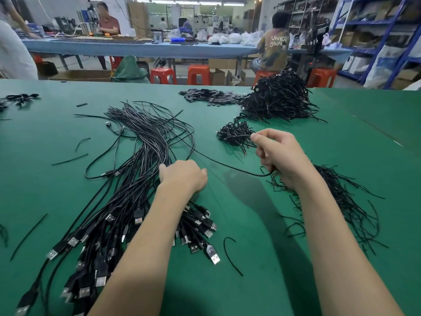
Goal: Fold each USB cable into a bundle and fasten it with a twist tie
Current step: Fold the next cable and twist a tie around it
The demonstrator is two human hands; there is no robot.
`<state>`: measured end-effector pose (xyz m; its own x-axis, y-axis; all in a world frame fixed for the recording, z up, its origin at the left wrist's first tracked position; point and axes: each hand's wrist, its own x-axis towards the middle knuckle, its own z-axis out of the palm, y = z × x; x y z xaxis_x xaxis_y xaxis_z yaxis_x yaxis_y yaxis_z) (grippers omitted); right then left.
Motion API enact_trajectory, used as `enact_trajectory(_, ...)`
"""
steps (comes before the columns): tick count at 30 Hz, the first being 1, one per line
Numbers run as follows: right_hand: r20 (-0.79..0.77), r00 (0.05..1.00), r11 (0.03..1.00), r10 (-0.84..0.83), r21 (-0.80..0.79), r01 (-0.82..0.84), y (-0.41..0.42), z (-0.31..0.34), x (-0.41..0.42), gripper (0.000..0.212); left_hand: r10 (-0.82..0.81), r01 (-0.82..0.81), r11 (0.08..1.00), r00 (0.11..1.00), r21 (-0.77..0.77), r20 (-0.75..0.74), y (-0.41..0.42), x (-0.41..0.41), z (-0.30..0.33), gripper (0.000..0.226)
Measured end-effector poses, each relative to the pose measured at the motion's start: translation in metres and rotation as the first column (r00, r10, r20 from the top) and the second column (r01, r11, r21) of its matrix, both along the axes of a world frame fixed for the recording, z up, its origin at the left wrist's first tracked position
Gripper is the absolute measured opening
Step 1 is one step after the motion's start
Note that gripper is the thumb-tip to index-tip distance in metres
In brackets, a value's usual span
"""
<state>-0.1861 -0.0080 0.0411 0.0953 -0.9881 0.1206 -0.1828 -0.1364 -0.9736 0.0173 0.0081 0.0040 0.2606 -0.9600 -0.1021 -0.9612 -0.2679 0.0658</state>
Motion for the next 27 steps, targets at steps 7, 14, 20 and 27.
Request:
enact_trajectory(7, -0.048, 0.996, 0.994, 0.076, -0.074, -0.08, 0.003, -0.002, 0.008, 0.013, -0.218, -0.11, 0.928, 0.613, -0.355, -0.759, -0.001, -0.032, 0.005, 0.048)
enact_trajectory(14, -0.193, 0.889, 0.909, 0.416, 0.103, -0.403, 0.009, -0.017, 0.021, 0.025, -0.316, -0.289, 0.914, -0.07, -0.284, -0.946, 0.0, -0.046, 0.014, 0.036)
enact_trajectory(20, -0.604, 0.666, 0.888, 0.438, 0.173, -0.426, 0.014, -0.023, 0.016, 0.031, -0.29, -0.476, 0.878, -0.612, 0.05, -0.736, -0.005, -0.02, 0.024, 0.031)
enact_trajectory(27, -0.07, 0.72, 0.682, 0.69, 0.395, -0.616, 0.019, 0.014, -0.003, 0.031, -0.184, -0.407, 0.906, -0.627, 0.117, -0.757, -0.004, -0.011, 0.021, 0.041)
